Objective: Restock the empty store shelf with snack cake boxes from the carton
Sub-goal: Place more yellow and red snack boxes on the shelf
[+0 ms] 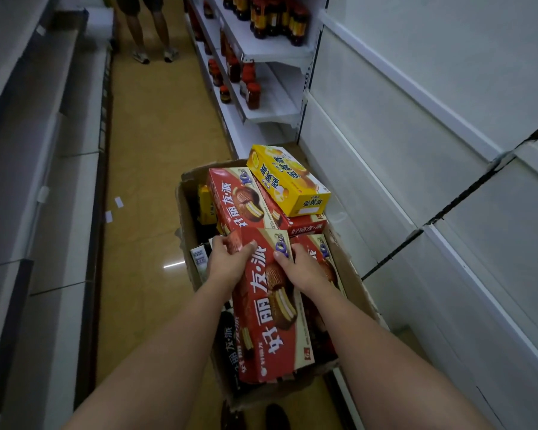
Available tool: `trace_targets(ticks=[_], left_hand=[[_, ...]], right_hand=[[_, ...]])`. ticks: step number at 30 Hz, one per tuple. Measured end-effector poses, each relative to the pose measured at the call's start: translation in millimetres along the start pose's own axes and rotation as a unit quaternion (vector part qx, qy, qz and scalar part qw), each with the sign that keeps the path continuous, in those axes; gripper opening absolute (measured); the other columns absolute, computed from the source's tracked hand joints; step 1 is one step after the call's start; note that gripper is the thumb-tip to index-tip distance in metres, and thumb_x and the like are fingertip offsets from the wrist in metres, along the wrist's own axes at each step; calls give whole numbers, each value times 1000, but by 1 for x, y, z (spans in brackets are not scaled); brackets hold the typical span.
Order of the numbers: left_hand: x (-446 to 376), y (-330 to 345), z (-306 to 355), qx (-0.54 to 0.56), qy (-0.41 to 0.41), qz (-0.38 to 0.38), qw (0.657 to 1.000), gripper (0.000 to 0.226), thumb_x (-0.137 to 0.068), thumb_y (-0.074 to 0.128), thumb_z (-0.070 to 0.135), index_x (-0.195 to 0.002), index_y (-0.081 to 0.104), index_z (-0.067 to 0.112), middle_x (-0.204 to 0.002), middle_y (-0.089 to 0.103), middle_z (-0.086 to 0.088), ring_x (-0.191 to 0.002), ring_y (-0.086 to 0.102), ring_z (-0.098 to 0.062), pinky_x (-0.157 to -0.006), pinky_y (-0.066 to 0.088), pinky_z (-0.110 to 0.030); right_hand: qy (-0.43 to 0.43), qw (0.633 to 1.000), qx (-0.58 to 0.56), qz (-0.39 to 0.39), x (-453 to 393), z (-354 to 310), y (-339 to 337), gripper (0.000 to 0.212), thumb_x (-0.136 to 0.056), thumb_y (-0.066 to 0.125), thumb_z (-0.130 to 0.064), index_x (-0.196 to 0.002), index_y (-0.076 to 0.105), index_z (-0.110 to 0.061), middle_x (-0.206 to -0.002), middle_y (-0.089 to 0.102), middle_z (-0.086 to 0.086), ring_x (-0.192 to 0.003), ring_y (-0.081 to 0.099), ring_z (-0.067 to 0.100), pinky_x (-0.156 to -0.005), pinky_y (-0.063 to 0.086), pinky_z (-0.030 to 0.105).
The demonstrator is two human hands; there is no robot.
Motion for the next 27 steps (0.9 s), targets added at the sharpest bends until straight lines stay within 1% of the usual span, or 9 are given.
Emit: trace_targets(ticks=[3, 5, 8, 12, 15, 19, 21, 23, 27], left_hand=[[4, -8, 6, 46, -4, -2, 999, 56, -82, 70, 42, -123, 41, 17, -106, 67, -11, -77, 69, -22, -63, 56, -33], [9, -11, 7, 68, -11, -3, 998, 56, -86, 66, 41, -129, 40, 17, -107, 66, -11, -76, 68, -20, -57, 53, -28], [14, -13, 7, 80, -8, -14, 997, 62, -89, 61, 42, -140, 36, 16, -112, 65, -11, -76, 67, -18, -57, 52, -28], [21, -21, 7, 57, -22, -54, 997, 74, -88, 56, 53, -146, 26, 17, -112, 63, -9, -79, 66, -18, -61, 51, -29], [29, -37, 2, 37, -37, -69, 996, 75, -82, 57, 62, -140, 32, 20, -108, 66, -8, -85, 69, -22, -72, 55, -34], [34, -83, -8, 1, -19, 21, 1000, 85, -75, 67, 59, -142, 33, 18, -119, 62, -9, -91, 65, -23, -85, 53, -39], [40, -110, -19, 65, -24, 99, 993, 100, -67, 74, 57, -146, 26, 18, -133, 53, -14, -108, 59, -29, -96, 47, -44], [49, -122, -33, 159, -58, 125, 978, 103, -67, 74, 57, -147, 20, 21, -133, 54, -14, -118, 53, -32, -101, 39, -48], [66, -132, -32, 284, -28, 123, 951, 92, -65, 69, 61, -140, 39, 17, -106, 69, -10, -99, 64, -27, -87, 49, -43]], right_hand=[[39, 988, -141, -40, 1, -1, 16, 79, -78, 47, -75, -131, 51, -17, -132, 55, 6, -120, 53, 28, -104, 40, 43], [79, 970, -222, -50, -5, 3, 27, 101, -60, 44, -90, -129, 54, -17, -132, 57, 7, -119, 55, 30, -105, 41, 47], [113, 951, -280, -62, -4, -1, 33, 80, -81, 43, -76, -127, 56, -11, -125, 61, 10, -115, 57, 31, -104, 43, 46], [122, 937, -325, -28, -6, -8, 31, 82, -79, 42, -79, -121, 58, -11, -115, 65, 11, -106, 62, 32, -97, 48, 50], [124, 911, -393, -5, -8, -21, 26, 71, -84, 39, -75, -109, 59, -12, -101, 70, 9, -92, 68, 31, -89, 54, 49], [111, 892, -439, -5, -19, -40, 25, 76, -80, 41, -77, -119, 54, -13, -113, 67, 7, -102, 64, 31, -93, 51, 50], [106, 882, -458, -16, -18, -52, 30, 81, -78, 42, -78, -126, 53, -14, -122, 64, 8, -109, 61, 31, -98, 48, 50], [103, 866, -488, -31, -5, -68, 34, 74, -85, 40, -72, -129, 52, -13, -124, 62, 10, -112, 59, 32, -98, 47, 52], [80, 839, -529, -102, 11, -97, 53, 55, -96, 44, -52, -132, 47, -11, -121, 62, 15, -103, 62, 31, -70, 56, 43]])
Point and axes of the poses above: each hand's wrist, its own x-axis away from the middle knuckle, its own y-axis out of the palm, z = x × y, the point moved 9 cm from there along -x, towards the middle knuckle
